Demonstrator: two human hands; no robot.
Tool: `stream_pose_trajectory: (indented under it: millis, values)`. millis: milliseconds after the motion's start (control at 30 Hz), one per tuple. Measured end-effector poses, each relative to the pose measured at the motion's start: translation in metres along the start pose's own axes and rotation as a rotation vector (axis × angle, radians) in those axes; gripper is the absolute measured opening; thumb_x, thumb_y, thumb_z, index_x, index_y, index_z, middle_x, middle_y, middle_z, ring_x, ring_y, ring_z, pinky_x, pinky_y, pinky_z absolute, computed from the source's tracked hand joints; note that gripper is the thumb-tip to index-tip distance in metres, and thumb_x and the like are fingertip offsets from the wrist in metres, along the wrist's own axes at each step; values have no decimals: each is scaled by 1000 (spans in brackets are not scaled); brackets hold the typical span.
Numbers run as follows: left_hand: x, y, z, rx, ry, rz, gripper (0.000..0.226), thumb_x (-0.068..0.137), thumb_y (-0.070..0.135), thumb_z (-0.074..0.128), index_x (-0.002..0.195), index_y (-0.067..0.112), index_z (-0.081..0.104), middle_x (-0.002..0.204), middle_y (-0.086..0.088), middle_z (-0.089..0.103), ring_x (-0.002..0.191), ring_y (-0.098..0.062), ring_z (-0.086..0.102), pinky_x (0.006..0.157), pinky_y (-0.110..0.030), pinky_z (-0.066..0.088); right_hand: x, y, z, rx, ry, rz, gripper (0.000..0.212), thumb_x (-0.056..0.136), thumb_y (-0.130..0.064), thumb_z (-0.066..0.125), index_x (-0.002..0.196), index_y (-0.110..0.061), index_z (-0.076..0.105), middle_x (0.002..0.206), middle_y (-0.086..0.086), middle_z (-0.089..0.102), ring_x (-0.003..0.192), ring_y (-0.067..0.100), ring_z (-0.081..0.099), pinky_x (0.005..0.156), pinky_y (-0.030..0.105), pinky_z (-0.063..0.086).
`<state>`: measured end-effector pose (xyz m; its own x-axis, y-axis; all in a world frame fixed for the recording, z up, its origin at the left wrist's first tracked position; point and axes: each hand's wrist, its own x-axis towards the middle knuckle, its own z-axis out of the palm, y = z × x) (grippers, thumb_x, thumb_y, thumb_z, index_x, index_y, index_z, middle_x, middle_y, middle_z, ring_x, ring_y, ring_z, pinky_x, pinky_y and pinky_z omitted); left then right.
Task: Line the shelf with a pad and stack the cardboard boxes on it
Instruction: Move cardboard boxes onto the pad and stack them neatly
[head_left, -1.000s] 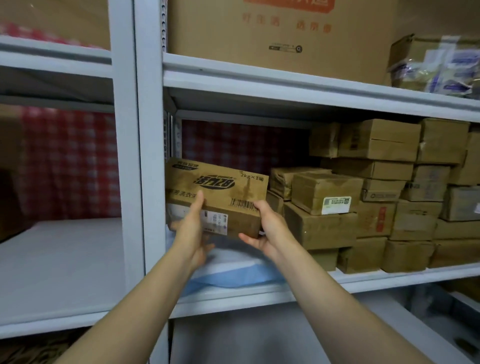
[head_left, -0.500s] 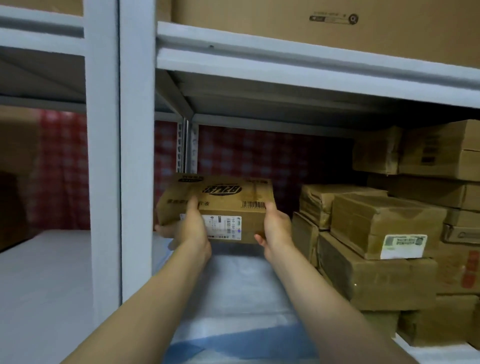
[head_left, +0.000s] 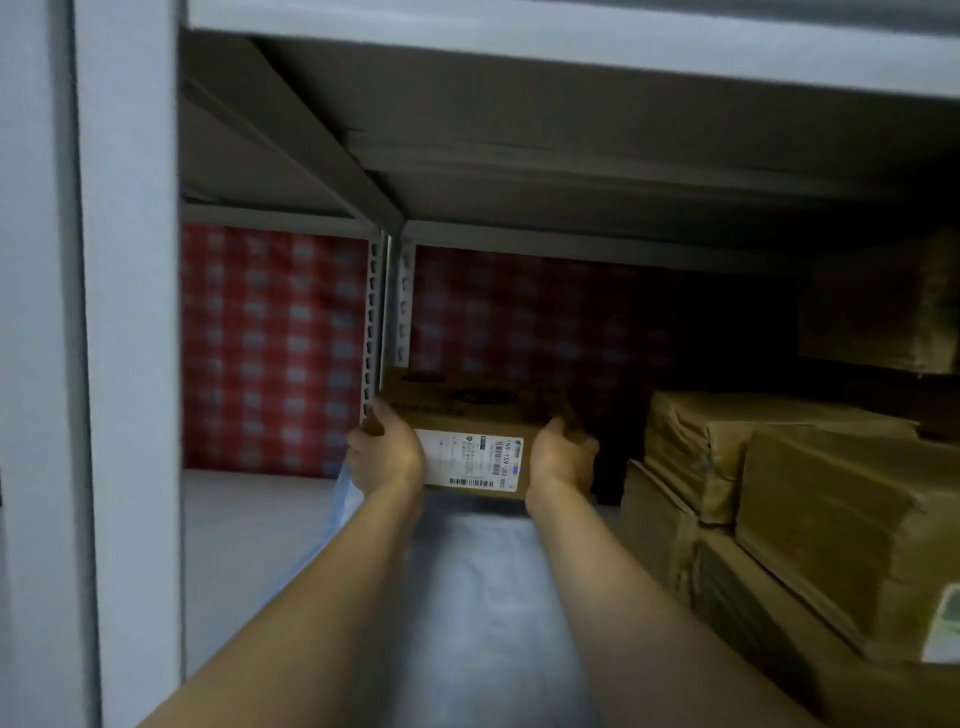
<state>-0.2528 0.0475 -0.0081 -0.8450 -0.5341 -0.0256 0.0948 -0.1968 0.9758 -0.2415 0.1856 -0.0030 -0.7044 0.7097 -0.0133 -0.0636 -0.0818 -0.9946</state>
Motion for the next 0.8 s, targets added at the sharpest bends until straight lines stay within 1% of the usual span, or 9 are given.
stream_pose_trajectory:
  millis: [67,100,167,233,400,533,600,700,800]
  values:
    - [11,-6,2,26,-30,-19,75,94,65,31,147,13,34,149,-16,40,133,-38,42,113,-51,33,14,16,13,-63,10,21,72,66,-66,39,125,-24,35,123,20,58,108,42,59,90,53,51]
    - [15,-10,2,60,-45,-44,76,94,66,30,149,13,32,151,-15,38,135,-38,39,114,-51,30,14,18,15,-91,6,38,73,70,-64,43,128,-21,34,126,22,55,111,43,58,92,53,51]
    - [23,-17,-1,122,-66,-90,82,90,70,26,152,17,26,153,-14,35,137,-39,37,115,-52,28,4,19,14,-151,11,54,67,81,-53,51,132,-12,34,133,23,49,116,44,54,95,49,49]
    - [26,-20,-2,145,-68,-121,85,88,73,26,152,18,23,153,-16,34,138,-40,34,115,-54,27,3,20,15,-182,25,63,65,84,-49,52,132,-9,34,135,23,47,119,44,51,97,45,46]
    - [24,-17,-3,172,-38,-125,78,92,66,30,151,15,25,150,-19,34,135,-41,35,113,-54,30,11,22,16,-205,32,44,62,86,-48,51,132,-10,35,133,22,49,119,43,52,93,43,46]
    - [19,-20,-1,229,-11,-101,77,94,64,35,151,13,23,151,-18,34,136,-40,33,113,-53,31,12,28,15,-173,55,-13,57,89,-40,52,137,-12,37,139,21,45,125,43,47,100,46,44]
    - [15,-20,0,268,-31,-111,76,95,63,34,153,14,20,153,-18,31,138,-40,29,114,-52,28,10,27,14,-200,60,-19,61,91,-38,50,142,-11,32,143,22,41,130,42,41,102,44,39]
    - [7,-18,-2,300,-38,-118,77,95,63,34,155,17,16,157,-18,24,142,-39,24,117,-51,24,3,23,10,-281,48,35,70,93,-39,50,148,-9,20,148,24,31,135,42,33,106,44,34]
    - [-10,-12,-5,361,29,-26,78,95,61,38,156,20,14,161,-15,13,147,-34,14,120,-49,14,-10,17,5,-352,86,21,73,91,-37,56,148,-9,20,149,23,21,134,43,28,106,47,34]
